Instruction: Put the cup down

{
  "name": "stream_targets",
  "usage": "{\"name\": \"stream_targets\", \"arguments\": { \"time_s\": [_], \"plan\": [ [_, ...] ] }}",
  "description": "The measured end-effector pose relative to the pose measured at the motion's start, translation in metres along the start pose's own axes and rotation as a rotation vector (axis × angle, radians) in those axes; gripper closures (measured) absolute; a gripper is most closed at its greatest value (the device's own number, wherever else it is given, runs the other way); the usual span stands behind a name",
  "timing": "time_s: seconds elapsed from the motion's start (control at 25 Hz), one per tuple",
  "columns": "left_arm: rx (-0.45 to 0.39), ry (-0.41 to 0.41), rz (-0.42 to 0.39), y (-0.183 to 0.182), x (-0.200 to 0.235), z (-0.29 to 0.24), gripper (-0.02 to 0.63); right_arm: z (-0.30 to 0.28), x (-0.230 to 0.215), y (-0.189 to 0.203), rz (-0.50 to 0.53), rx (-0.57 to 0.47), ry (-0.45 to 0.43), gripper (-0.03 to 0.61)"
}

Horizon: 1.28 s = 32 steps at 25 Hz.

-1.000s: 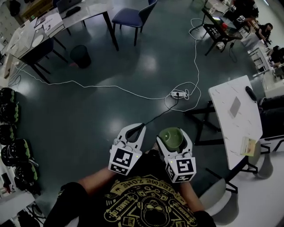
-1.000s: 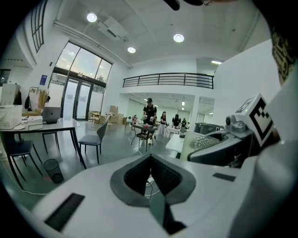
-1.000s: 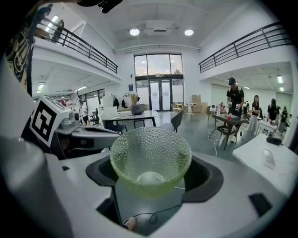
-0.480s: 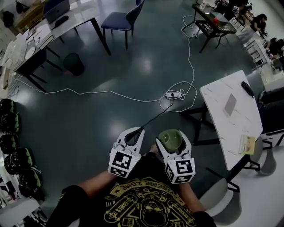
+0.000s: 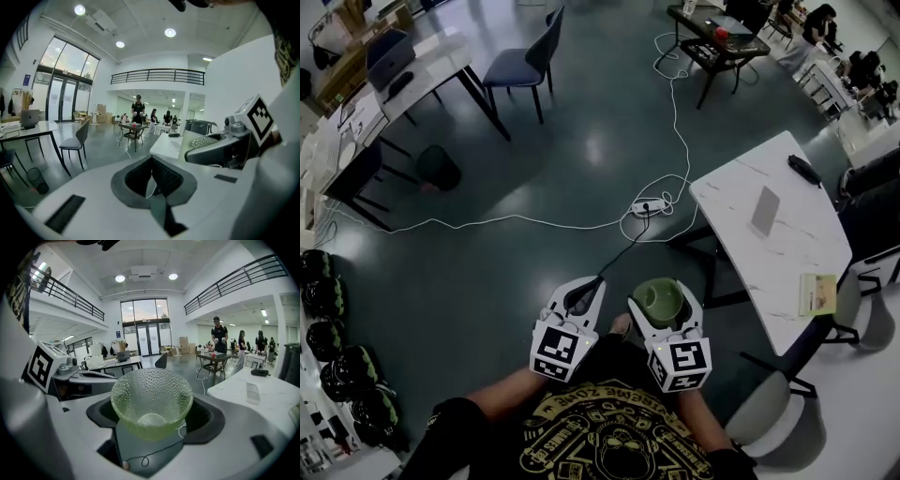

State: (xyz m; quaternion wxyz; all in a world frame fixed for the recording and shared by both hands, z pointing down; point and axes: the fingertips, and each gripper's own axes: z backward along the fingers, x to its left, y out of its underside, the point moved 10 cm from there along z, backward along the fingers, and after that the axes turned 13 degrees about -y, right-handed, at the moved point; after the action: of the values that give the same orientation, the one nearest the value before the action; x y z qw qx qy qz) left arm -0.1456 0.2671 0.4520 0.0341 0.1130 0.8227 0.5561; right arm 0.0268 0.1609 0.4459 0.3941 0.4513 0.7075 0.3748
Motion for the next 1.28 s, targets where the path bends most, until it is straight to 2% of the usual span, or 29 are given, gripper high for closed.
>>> {"name": "stream_targets", "arguments": {
  "time_s": [0.4,0.72,1.28],
  "plan": [
    [-0.015,0.067,-0.042,-0.019,-0.071,-0.041,0.603,0.052,-0.062,0.007,-0.027,-0.041,0.058,0.19],
    [-0.007,0.093,-0.082,-0.029,-0.108,-0.054,0.603,0.083,-0.088,0.013,-0.04,-0.058,0.083,0.19],
    [0.013,0.166,-0.121,-0.03,-0.138,-0.078,0.603,0.1,-0.11,0.027,-0.085,-0.056,0.136,0.19]
  ]
}}
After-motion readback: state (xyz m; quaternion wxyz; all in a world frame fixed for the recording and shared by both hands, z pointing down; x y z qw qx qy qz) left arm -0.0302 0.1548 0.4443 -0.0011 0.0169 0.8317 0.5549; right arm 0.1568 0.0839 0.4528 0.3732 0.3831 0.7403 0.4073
